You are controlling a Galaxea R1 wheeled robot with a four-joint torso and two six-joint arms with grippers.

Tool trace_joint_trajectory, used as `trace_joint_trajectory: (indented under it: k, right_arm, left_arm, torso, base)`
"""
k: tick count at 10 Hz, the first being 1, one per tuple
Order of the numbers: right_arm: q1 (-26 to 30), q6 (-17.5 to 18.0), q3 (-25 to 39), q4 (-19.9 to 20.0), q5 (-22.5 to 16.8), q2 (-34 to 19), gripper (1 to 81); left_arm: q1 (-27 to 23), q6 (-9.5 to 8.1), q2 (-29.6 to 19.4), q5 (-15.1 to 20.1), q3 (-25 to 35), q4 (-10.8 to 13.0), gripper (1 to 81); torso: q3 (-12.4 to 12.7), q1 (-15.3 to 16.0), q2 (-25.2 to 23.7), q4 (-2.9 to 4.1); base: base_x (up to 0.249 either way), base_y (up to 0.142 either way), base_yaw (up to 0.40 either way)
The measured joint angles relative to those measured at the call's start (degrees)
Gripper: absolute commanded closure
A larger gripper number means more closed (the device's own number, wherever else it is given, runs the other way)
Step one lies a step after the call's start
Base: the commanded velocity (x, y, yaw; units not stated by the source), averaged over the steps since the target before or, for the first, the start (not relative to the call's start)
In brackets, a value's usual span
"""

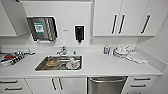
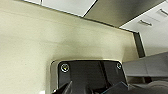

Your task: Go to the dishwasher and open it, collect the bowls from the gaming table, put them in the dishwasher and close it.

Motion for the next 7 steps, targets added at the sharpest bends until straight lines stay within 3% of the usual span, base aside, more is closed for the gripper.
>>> trace_joint_trajectory:
  k: [4, 7]
  right_arm:
    - [3.0, 2.4, 2.1, 0.1, 0.1, -1.5, 1.0]
    - [5.4, 5.6, 5.8, 0.2, -0.3, -4.3, 1.0]
  left_arm:
    - [-3.5, -0.15, -10.6, 0.4, 11.8, 0.0, 1.0]
    - [-9.6, -1.68, -13.6, 1.4, 16.8, -0.1, 1.0]
  torso:
    - [-0.3, 5.3, -8.6, 0.00]
    - [-4.5, 8.3, -13.6, 0.00]
  base:
    - [0.000, 0.000, 0.000]
    - [0.000, 0.000, 0.000]
